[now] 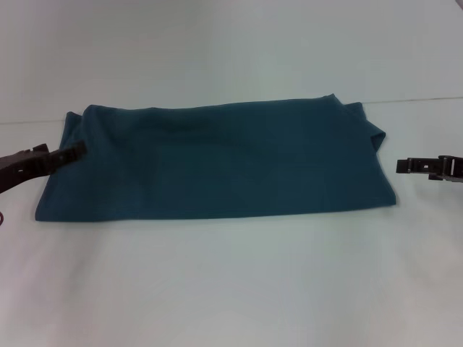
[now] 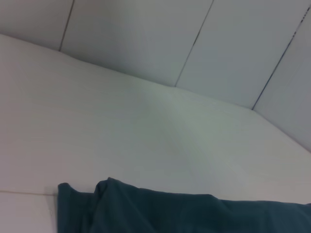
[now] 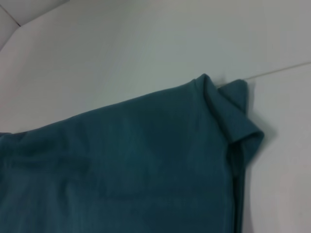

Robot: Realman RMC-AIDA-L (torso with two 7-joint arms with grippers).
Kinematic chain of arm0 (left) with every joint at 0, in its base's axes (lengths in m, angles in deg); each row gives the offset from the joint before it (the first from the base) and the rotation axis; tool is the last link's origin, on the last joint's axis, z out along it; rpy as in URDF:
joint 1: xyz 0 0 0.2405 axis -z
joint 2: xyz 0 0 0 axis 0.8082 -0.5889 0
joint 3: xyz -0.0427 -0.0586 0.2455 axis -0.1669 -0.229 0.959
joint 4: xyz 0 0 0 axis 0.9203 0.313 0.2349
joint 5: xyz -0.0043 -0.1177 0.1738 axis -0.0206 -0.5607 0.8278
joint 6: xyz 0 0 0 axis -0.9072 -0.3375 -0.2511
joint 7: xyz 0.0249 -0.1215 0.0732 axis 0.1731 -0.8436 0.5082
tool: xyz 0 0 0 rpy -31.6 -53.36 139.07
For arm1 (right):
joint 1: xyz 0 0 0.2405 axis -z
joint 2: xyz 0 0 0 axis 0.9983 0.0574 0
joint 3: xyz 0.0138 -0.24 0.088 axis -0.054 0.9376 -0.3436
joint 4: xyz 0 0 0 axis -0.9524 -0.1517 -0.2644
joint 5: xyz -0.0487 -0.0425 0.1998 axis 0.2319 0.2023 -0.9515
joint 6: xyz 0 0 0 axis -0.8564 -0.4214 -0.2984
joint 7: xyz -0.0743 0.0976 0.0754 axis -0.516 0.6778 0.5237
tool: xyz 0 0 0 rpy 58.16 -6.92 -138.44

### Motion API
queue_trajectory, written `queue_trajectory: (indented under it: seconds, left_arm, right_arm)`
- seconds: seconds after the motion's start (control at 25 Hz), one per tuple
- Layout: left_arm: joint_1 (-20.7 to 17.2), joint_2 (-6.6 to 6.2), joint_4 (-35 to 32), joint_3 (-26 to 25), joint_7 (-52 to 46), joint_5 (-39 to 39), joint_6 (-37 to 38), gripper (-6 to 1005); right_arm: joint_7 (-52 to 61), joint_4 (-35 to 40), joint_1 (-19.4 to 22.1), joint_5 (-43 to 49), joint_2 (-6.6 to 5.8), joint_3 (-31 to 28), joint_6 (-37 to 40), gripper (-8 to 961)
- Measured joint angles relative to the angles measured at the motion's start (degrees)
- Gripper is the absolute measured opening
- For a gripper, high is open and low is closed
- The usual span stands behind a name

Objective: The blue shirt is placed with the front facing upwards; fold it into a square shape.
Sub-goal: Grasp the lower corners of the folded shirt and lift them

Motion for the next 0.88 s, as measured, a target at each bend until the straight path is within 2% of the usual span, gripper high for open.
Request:
queue_trajectory:
  seconds: [0.4, 0.88]
  left_arm:
    - [0.2, -0.01, 0.0, 0.1, 0.3, 0.1, -3.4, 908]
    - [0.2, -0.01, 0.0, 0.1, 0.3, 0.2, -4.7, 907]
  right_arm:
    - [1.5, -5.6, -3.4, 1.8, 0.27, 0.2, -2.7, 941]
    - [1.4, -8.2, -4.9, 2.3, 1.05, 0.9, -5.0, 941]
